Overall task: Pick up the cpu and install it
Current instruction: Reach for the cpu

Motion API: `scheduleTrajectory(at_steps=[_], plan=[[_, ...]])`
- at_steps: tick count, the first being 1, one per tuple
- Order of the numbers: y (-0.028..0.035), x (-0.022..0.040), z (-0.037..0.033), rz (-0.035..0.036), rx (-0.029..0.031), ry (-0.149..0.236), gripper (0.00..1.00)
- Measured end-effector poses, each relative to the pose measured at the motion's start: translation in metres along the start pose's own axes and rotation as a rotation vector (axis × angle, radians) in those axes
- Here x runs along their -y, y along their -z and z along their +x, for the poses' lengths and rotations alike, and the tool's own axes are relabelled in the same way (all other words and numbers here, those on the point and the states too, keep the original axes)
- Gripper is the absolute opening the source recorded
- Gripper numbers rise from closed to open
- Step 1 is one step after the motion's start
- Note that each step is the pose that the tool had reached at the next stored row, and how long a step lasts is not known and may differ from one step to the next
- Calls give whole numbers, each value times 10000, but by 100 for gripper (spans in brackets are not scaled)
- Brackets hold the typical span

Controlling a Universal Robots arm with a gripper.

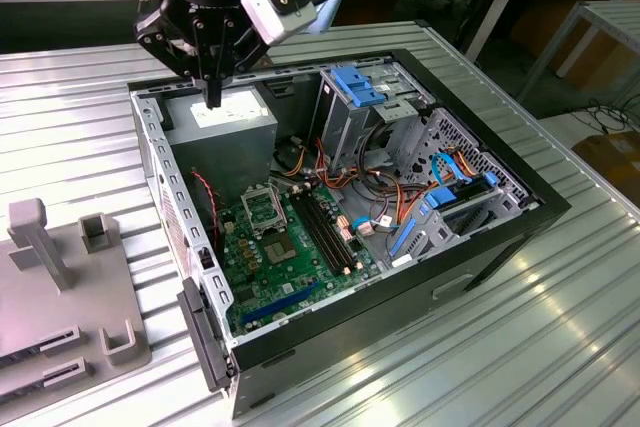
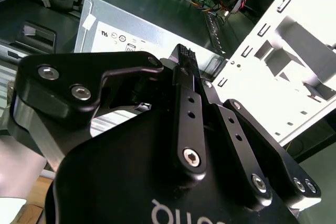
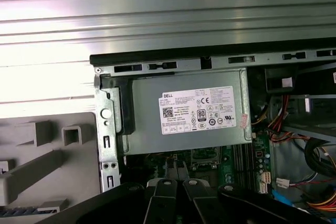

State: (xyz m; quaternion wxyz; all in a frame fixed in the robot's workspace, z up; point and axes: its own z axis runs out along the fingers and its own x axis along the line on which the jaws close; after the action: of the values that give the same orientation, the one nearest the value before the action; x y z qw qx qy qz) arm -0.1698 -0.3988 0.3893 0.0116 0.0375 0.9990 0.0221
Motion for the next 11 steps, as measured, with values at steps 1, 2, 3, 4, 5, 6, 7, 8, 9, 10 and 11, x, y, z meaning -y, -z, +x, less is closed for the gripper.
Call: scheduleTrajectory(at_steps=[1,2,3,4,5,6,7,8,9,10,11], plan=[[0,1,5,1,0,0,11],[0,1,9,1,0,1,11],[-1,1,12,0,0,1,11],[-1,2,18,0,-1,1,11],[-1,2,23,0,-1,0,11],[-2,2,26,0,-1,0,11],[-2,2,31,1,-1,0,11],[-2,3,35,0,-1,0,11],[-3,3,39,0,-1,1,11],[-2,3,42,1,-2,0,11],[-2,4,46,1,-2,0,11]])
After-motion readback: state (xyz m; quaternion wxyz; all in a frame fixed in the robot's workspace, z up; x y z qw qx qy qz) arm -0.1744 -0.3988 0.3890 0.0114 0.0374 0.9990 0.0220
